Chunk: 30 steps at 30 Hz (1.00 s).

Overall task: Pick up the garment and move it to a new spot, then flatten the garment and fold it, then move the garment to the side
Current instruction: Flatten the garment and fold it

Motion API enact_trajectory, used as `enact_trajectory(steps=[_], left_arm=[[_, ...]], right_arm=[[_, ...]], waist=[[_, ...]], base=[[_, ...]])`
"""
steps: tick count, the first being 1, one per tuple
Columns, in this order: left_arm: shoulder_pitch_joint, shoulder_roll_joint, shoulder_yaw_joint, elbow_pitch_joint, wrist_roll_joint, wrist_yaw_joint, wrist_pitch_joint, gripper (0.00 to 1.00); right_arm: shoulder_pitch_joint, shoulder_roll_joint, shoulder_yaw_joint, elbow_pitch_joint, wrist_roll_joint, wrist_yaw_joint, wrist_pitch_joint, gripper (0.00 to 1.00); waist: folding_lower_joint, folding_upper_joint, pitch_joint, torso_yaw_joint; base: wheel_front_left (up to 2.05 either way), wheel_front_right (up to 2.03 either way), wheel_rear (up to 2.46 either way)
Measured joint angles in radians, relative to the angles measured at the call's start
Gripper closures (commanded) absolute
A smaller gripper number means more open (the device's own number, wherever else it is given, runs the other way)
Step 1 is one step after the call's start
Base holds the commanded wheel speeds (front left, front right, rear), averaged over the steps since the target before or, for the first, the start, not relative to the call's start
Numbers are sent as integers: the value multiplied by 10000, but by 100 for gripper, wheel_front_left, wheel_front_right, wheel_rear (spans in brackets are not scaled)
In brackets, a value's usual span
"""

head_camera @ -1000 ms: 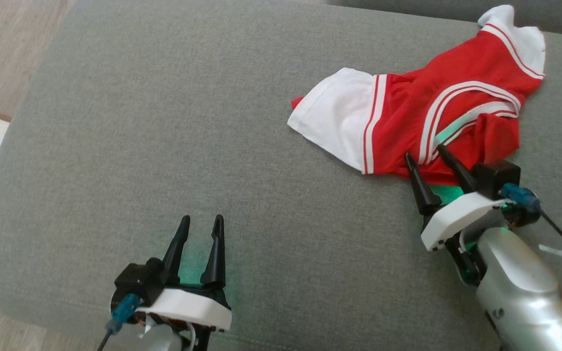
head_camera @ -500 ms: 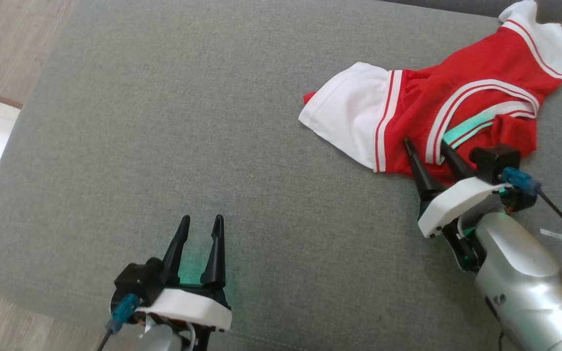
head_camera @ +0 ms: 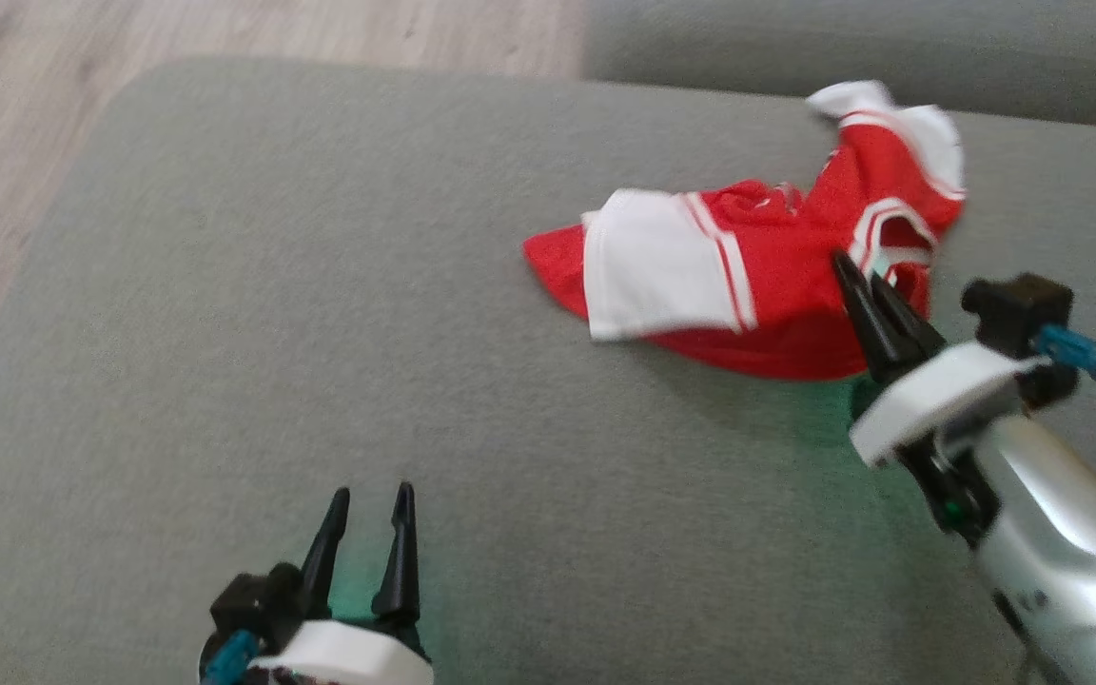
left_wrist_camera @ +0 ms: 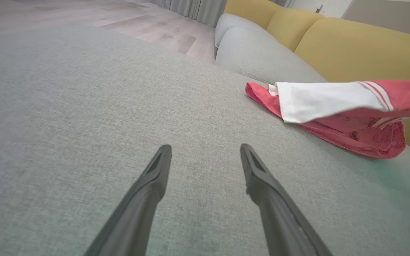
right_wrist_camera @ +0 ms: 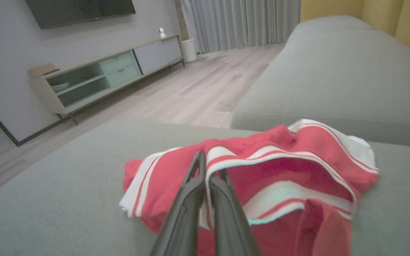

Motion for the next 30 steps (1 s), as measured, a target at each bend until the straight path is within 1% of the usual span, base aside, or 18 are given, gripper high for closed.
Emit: enact_trajectory(steps=[2,6,9,11,13,15,17,20,23,26,30], left_arm=[[187,0,65,33,42,-56,0,0],[323,8,253,58,56,-77,2,0],[324,6,261,50,56,-81,0,0],[304,6,255,52,56,-82,0,0],[240,6,240,59,58,-82,0,0],[9,4,207,65,67,-88,0,0],[-360,4,159,119,69,-169,0,0],[-1063,2,117,234,113,-196,0,0],[-1936,-10,90,441,79,-259,0,0],[-2956,-27,-10,995,-221,-378,0,0],[-4311,-69,-77,2155,-286,-424,-2,0]], right_arm=[[410,-493,155,-366,209,0,383,100],[1307,-1482,31,-955,660,0,1137,100],[2051,-1935,-274,-1187,903,0,1492,100],[2522,-2115,-410,-1168,941,0,1670,100],[2858,-2102,-560,-1108,905,0,1718,0],[2952,-1939,-811,-995,769,0,1507,0],[2887,-1708,-1035,-857,322,0,1118,0],[2488,-1051,-1450,-608,-151,0,639,0],[2055,-583,-1707,-414,-671,0,366,0],[1664,-280,-1866,-355,-1099,0,188,0],[1240,-21,-1887,-353,-1436,-2,79,0]], waist=[[0,0,-224,-279],[0,0,-532,-926],[0,0,-633,-1409],[0,0,-636,-1685],[0,0,-570,-1920],[-1,0,-387,-2075],[3,0,-157,-2179],[3,0,209,-2313],[4,0,603,-2401],[4,0,996,-2462],[4,0,1497,-2518]], base=[[0,0,0],[0,0,0],[0,0,0],[0,0,0],[0,0,0],[0,0,0],[0,0,0],[0,0,0],[0,0,0],[0,0,0],[0,0,0]])
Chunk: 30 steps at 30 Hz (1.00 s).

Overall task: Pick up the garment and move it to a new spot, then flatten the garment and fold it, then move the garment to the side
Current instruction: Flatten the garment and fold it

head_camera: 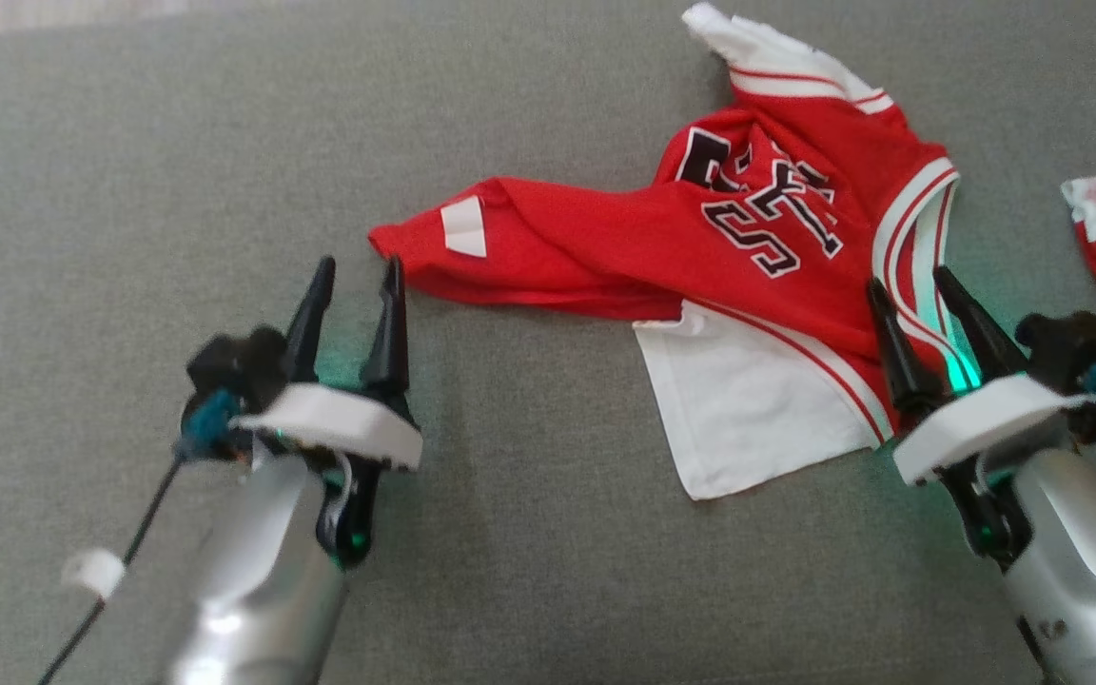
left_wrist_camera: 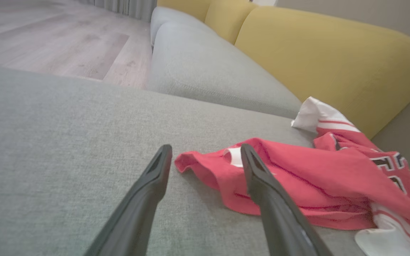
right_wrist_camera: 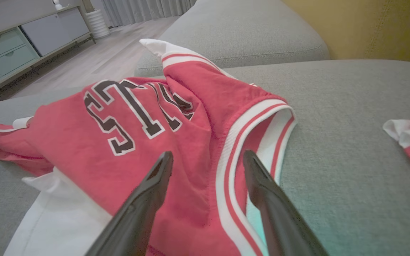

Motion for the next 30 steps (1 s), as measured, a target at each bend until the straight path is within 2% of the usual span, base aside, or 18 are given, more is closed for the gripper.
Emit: enact_trajectory(steps=[8,14,15,17,19,21,23,25,30], left_arm=[[-1948,-29,-1108,2591,-1032,-77,0,0],[-2720,-48,-1935,3542,-1114,140,-42,0],[-2750,-50,-1977,3593,-1114,150,-42,14],[-2747,-50,-2004,3588,-1110,151,-42,100],[-2745,-48,-2027,3561,-1020,192,-42,100],[-2711,-52,-1856,3089,-688,451,-40,100],[-2690,2,-1532,2171,-31,811,-38,100],[-2671,23,-1152,1208,593,982,-40,100],[-2554,286,-343,-961,2280,988,-40,100]], right_arm=[[-558,491,8,-10,-347,0,-211,0],[-574,566,52,71,-349,0,-299,0],[-593,571,65,107,-349,2,-299,0],[-662,573,69,157,-349,2,-313,0],[-707,573,65,178,-349,2,-318,0],[-729,573,50,215,-345,2,-376,0],[-728,579,25,293,-334,2,-376,0],[-727,602,12,355,-332,2,-376,0],[-717,779,25,489,-318,2,-385,0]], waist=[[0,0,723,-129],[-2,0,881,-195],[-2,0,880,-197],[-2,0,858,-188],[-2,0,841,-176],[-2,0,804,-120],[-2,0,756,-42],[-2,0,683,44],[-2,0,467,291]], base=[[0,0,0],[0,0,0],[0,0,0],[0,0,0],[0,0,0],[0,0,0],[0,0,0],[0,0,0],[0,0,0]])
